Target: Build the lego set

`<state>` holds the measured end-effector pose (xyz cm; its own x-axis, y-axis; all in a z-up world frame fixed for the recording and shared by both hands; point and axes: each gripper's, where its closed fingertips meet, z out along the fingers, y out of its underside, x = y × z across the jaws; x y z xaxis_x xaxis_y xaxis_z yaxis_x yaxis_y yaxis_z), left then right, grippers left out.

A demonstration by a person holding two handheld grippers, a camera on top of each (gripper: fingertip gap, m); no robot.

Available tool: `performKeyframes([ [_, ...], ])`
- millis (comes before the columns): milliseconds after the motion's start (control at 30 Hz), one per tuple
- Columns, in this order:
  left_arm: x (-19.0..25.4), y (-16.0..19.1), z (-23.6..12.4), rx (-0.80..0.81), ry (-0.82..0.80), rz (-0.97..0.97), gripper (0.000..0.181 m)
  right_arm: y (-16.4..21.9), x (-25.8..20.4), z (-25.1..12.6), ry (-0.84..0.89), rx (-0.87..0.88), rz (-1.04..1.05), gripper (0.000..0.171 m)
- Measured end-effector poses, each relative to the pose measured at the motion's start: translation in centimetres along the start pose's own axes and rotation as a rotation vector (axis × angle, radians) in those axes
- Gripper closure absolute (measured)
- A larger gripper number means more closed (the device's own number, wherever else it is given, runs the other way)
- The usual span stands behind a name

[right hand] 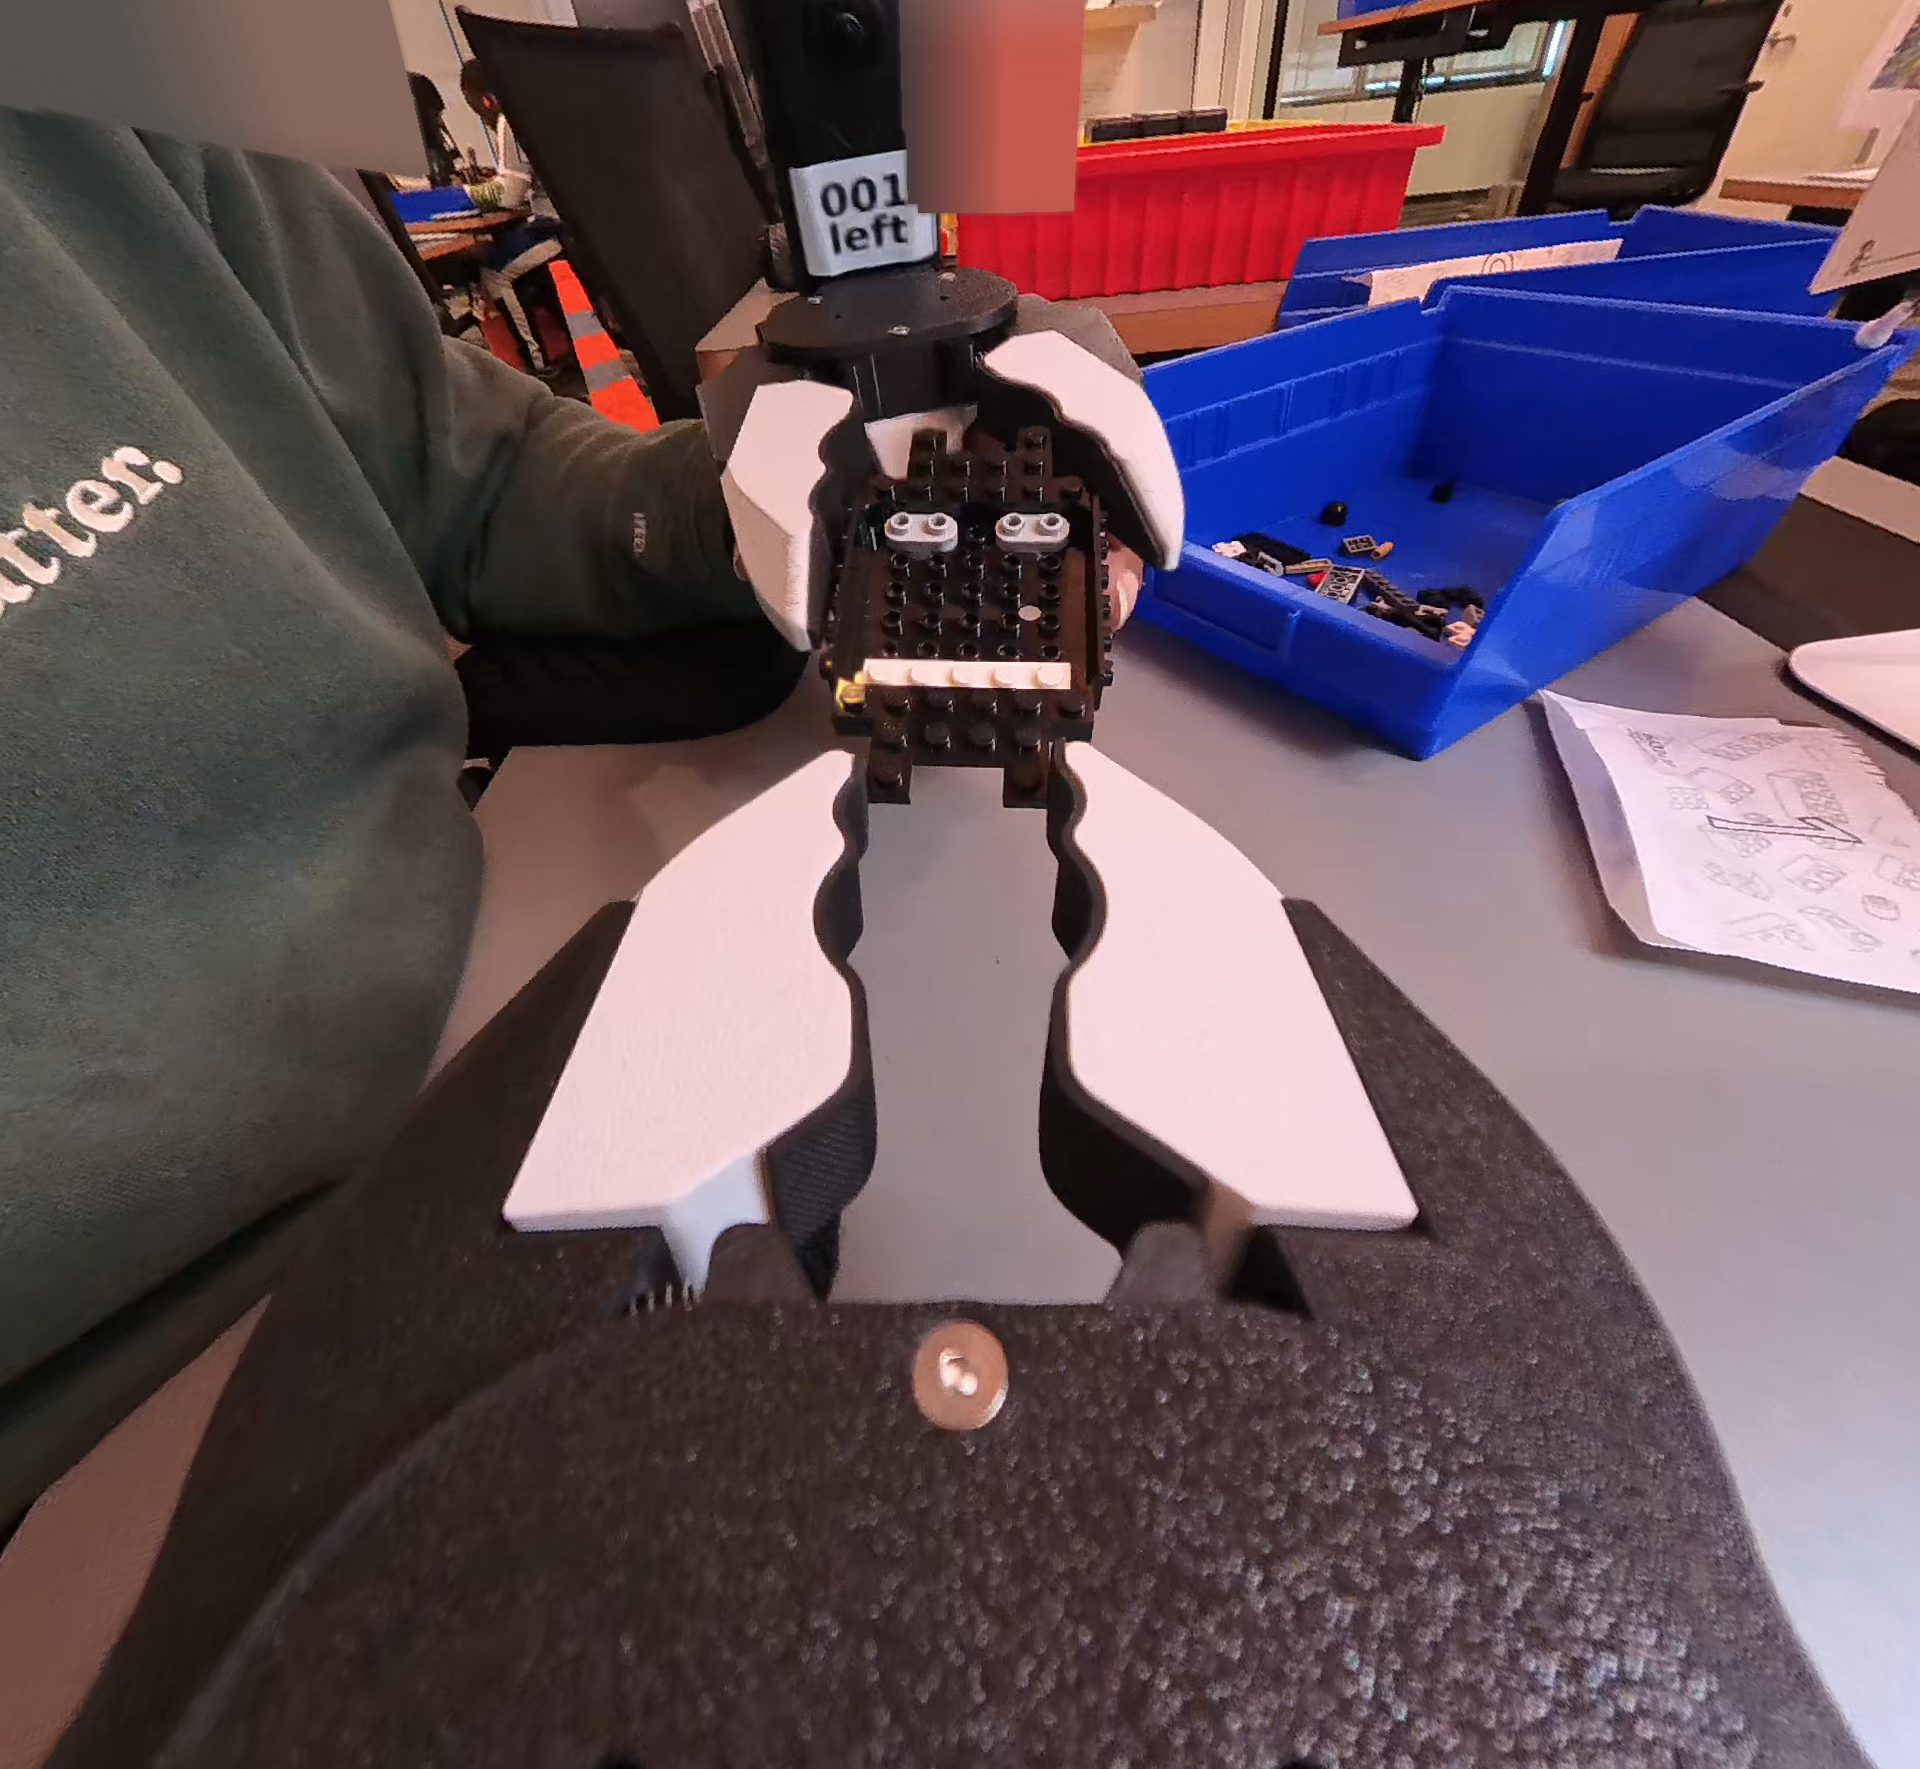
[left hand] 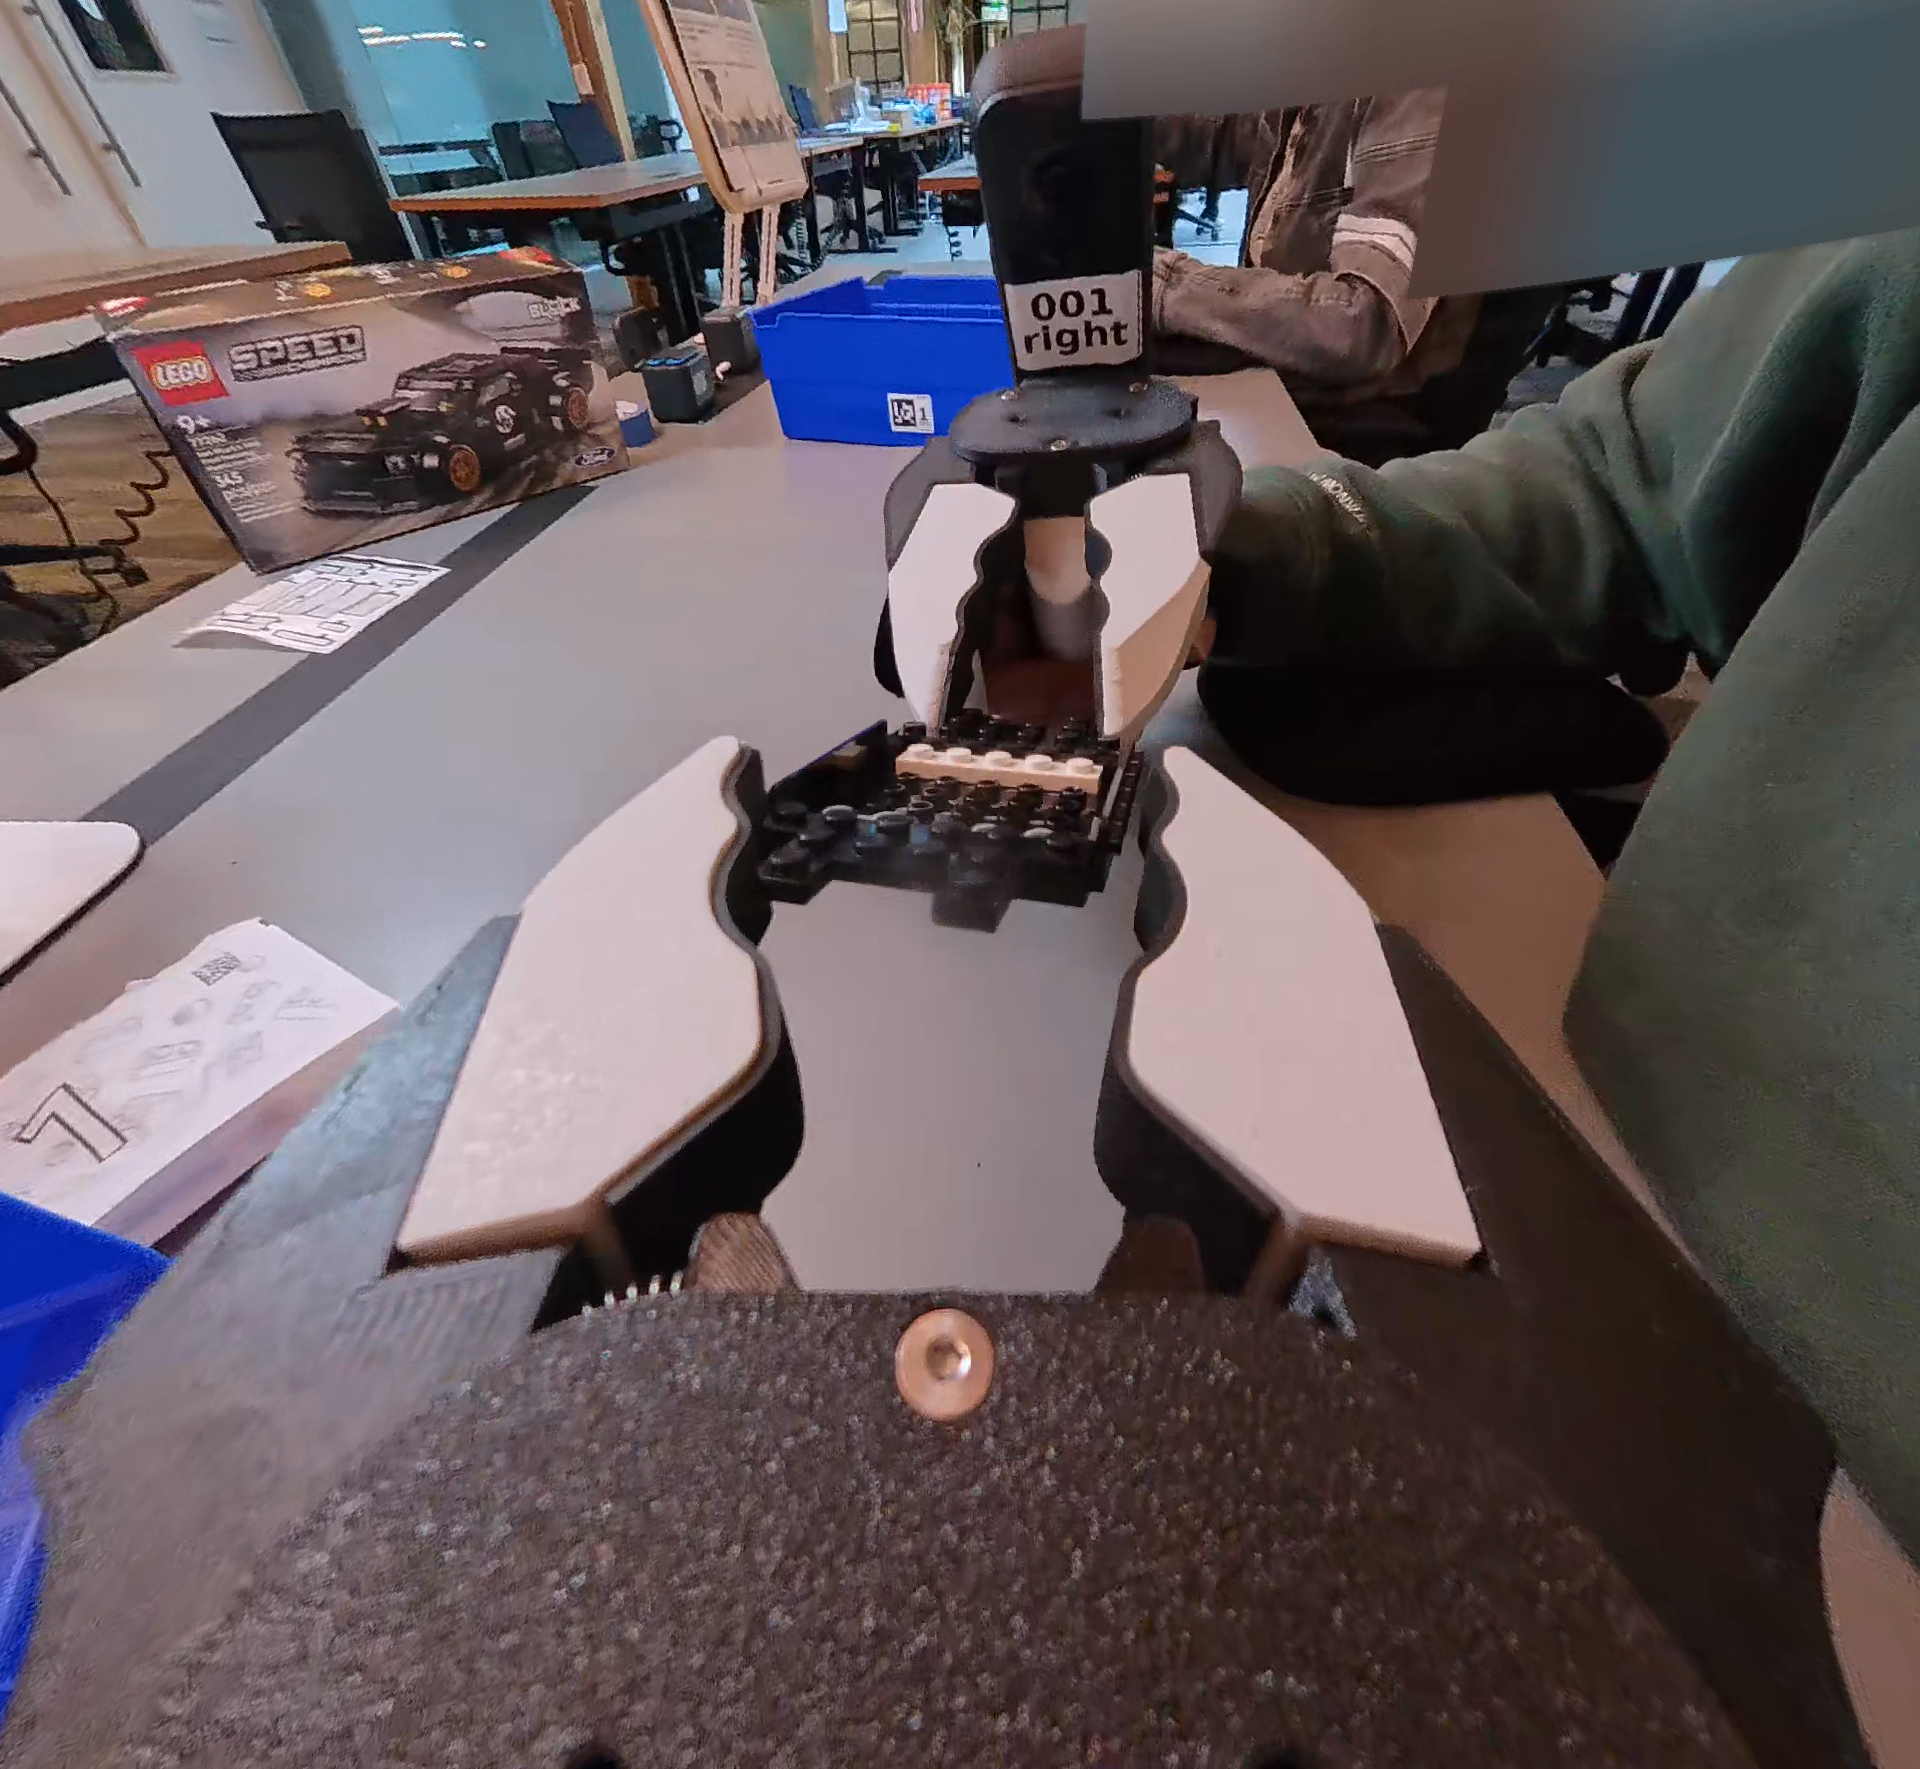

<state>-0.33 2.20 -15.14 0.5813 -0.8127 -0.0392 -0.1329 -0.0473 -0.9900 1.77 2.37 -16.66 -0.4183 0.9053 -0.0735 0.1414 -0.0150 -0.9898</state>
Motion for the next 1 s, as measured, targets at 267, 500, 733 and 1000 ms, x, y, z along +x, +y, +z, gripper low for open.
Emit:
performKeyframes([
  [267,-0.7,0.4,0.1,-0.043,-0.045,0.028,0.115,-0.1,1.1,-0.3,0.047,0.006,0.048,0.138],
  [500,-2.4,-0.3,-0.2,-0.119,-0.322,0.370,0.115,-2.0,3.2,-0.3,0.205,0.064,0.284,0.129],
  [733,-2.1,-0.2,1.2,-0.267,-0.493,0.714,0.116,-0.9,5.2,0.6,0.503,-0.032,0.249,0.135],
  [1000,-1.7,1.1,2.0,-0.325,-0.482,0.812,0.116,0.8,5.2,0.8,0.436,-0.073,0.353,0.136],
])
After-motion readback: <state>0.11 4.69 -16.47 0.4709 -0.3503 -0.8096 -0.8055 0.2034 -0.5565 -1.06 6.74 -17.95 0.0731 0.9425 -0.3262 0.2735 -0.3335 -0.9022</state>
